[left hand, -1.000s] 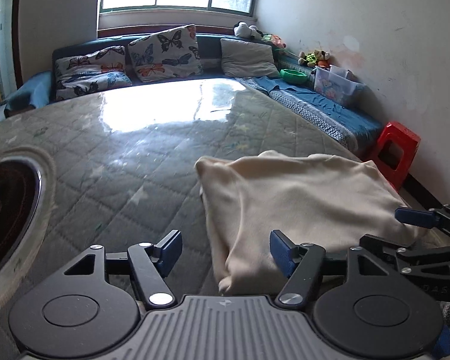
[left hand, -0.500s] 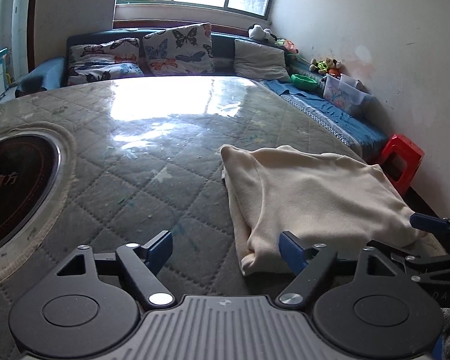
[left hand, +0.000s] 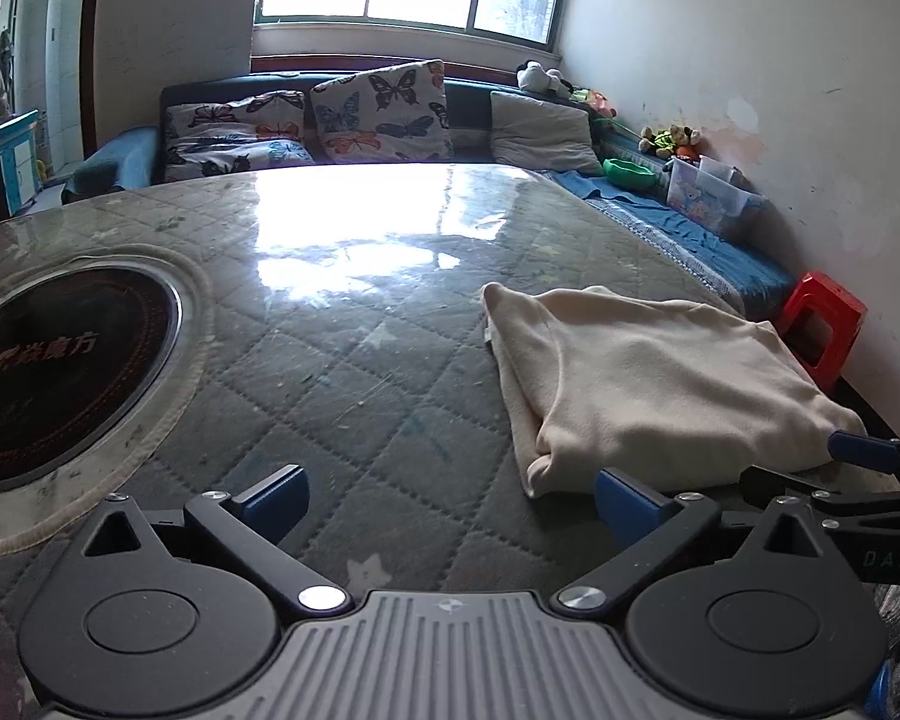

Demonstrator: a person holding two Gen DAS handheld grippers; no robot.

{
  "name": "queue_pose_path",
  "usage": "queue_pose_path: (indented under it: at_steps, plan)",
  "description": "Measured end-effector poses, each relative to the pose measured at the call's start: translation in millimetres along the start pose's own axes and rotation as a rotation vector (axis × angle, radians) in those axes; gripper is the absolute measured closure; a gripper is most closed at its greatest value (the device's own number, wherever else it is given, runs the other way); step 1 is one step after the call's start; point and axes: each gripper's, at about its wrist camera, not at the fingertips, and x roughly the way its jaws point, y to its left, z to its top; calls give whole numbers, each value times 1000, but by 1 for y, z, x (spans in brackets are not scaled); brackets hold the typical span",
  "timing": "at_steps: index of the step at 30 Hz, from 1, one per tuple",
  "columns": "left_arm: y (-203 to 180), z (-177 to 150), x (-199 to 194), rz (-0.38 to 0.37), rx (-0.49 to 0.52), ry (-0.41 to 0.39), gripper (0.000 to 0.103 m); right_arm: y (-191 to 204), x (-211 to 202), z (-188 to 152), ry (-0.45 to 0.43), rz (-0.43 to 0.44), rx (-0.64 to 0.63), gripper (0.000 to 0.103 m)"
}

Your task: Fold clothes

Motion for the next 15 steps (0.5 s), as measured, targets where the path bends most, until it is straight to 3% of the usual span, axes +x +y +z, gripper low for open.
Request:
queue_pose_path:
  at_steps: [15]
  plan:
    - [-5,-14,-14,16,23,-7,0,16,-8,-13,18,-18,20,0]
